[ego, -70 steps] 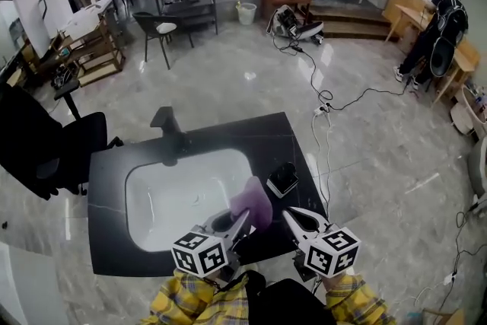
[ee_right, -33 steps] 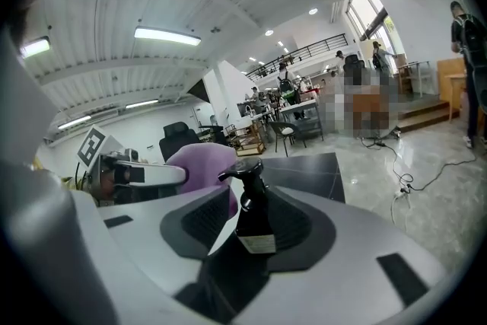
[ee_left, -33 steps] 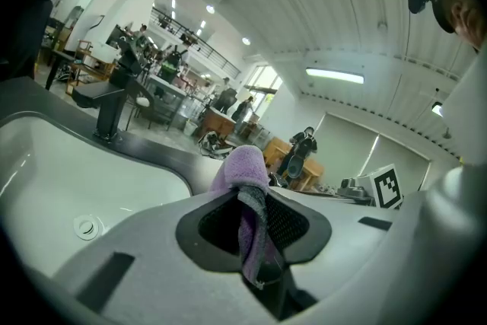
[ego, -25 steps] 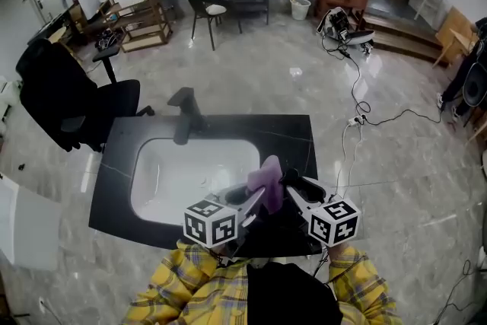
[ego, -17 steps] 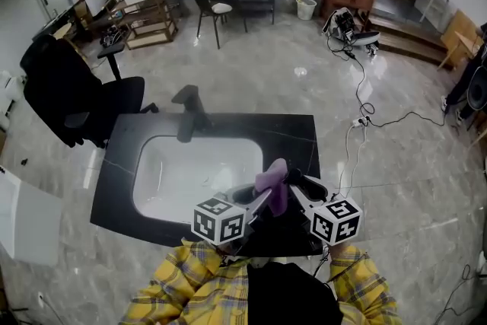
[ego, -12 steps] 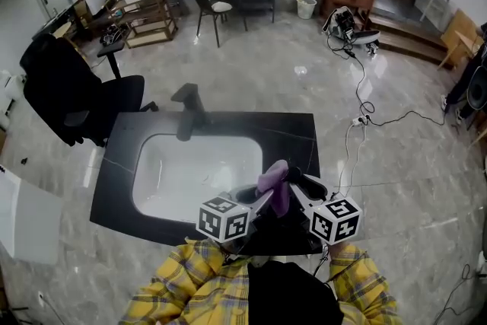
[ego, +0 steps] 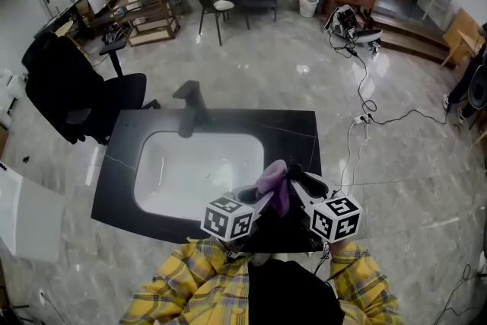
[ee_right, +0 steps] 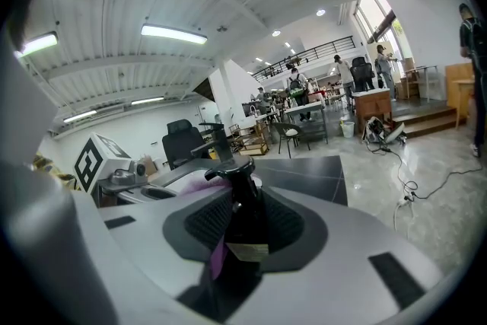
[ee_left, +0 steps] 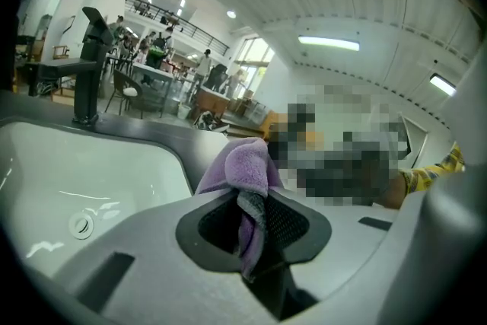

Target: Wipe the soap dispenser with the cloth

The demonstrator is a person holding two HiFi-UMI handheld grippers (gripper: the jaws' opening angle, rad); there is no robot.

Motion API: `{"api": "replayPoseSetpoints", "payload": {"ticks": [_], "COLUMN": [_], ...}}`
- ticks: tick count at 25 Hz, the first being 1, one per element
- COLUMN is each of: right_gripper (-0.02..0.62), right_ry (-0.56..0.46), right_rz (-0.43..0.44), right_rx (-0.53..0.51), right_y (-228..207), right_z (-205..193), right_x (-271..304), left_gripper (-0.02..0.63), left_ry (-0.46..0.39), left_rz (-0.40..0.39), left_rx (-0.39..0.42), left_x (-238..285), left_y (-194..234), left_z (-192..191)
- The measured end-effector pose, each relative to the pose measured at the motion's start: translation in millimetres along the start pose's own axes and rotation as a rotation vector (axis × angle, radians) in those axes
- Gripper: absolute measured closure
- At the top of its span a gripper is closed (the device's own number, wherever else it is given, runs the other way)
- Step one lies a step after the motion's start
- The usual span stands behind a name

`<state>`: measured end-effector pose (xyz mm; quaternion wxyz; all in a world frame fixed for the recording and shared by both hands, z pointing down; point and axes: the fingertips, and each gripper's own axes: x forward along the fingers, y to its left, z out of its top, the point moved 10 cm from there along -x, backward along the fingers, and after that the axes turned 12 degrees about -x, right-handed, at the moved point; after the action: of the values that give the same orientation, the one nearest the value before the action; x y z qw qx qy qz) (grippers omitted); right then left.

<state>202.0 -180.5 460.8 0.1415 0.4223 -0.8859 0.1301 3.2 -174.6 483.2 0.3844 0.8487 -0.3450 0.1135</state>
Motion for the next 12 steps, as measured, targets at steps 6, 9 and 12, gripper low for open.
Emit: {"api": "replayPoseSetpoints", "payload": {"ticks": [6,9,12], "right_gripper": [0.499,0.499,0.499], "right_ry": [0.002,-0.002,-0.006], "right_rz": [-0.004,-0.007,-0.010], "right_rx": [-0.003,-0.002,0.001], "right_y": [-1.8,-0.7,0.0], "right_z": [0.3,-1.2,-2.0], "right_x": [-1.6,-1.4,-0.4], "left_gripper": [0.541,0.541,0.541], "left_ry": [0.024,0.034,0.047], "left_rz": [0.031,0.039,0.047], "left_rx": [0.008,0.005,0.002], "left_x": [0.7,-0.3,-0.9], "left_y": [-0.3,2.1,5.5], "left_z": [-8.2,-13.3,-17.2]}}
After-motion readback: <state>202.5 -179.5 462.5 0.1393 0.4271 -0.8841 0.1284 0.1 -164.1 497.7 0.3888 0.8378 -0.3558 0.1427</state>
